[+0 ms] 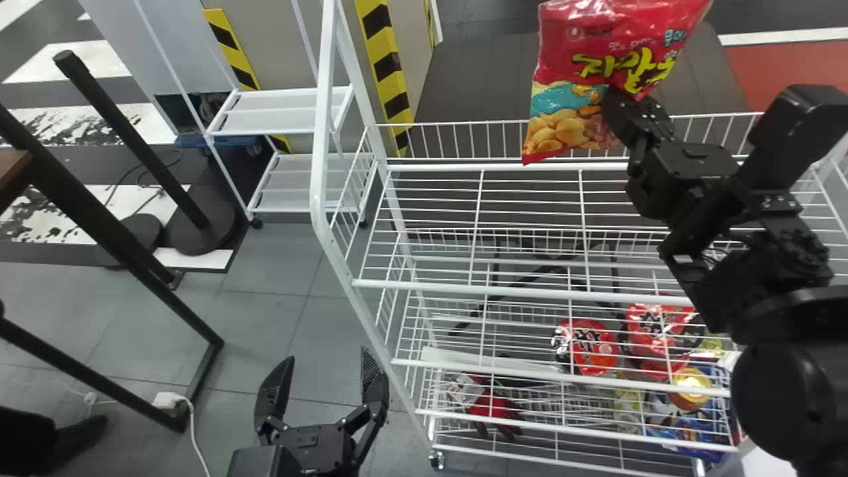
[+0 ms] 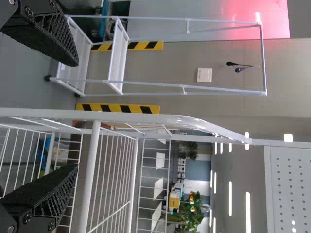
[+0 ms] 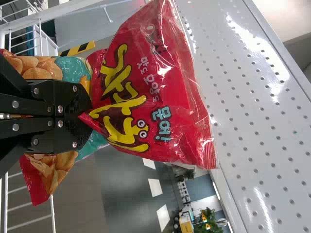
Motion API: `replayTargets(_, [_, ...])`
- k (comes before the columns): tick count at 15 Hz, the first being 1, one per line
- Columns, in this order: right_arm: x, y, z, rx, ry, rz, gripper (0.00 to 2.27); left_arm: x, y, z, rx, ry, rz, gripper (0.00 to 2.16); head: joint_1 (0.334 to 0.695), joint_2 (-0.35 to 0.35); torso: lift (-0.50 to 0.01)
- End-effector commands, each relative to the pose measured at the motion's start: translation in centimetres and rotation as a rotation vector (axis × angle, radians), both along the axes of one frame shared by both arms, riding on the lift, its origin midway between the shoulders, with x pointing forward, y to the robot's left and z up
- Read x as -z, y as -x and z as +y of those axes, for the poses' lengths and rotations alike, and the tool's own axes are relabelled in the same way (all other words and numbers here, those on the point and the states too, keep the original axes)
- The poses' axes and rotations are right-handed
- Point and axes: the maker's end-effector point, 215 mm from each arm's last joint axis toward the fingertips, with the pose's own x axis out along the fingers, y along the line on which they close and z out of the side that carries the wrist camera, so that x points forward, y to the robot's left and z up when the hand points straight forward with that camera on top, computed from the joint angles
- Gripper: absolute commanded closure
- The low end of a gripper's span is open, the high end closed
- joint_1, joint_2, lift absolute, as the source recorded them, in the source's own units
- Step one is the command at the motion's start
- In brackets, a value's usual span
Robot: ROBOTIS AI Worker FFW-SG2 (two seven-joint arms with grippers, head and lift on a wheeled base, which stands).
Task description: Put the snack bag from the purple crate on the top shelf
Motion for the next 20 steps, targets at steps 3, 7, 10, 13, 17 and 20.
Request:
replayTargets(3, [1.8,-1.2,3.2,-0.009,-0.006,-0.001,2.09,-0.1,-0.2,1.1,-0.010,-0.005,-0.003,0.06,0.695,0.263,-0.001])
replayTargets(7, [4.3,-2.3,5.3,-0.035,0.011,0.010,2.09,-0.2,-0.1,1.7,-0.009,-0.009,-0.003,0.06,0.695,0.303,-0.001])
replayTargets(10, [5.9,-3.7,5.7,-0.047,-0.054,0.046,2.09,-0.3,0.1,2.3,-0.015,-0.009,-0.013,0.06,0.695,0.320,-0.001])
replayTargets(13, [7.9,-3.9,6.3,-0.094,-0.066,0.080,2.09,-0.6,0.1,2.7,-0.021,-0.009,-0.026,0.06,0.695,0.329,-0.001])
replayTargets(17, [10.4,-4.4,5.8,-0.091,-0.051,0.118,2.08,-1.1,0.1,2.8,-0.020,-0.007,-0.041,0.06,0.695,0.334,-0.001])
replayTargets(20, [11.4,-4.8,5.9,-0.120,-0.069,0.141,2.08,-1.1,0.0,2.8,-0.019,-0.008,-0.041,0.06,0.695,0.331,-0.001])
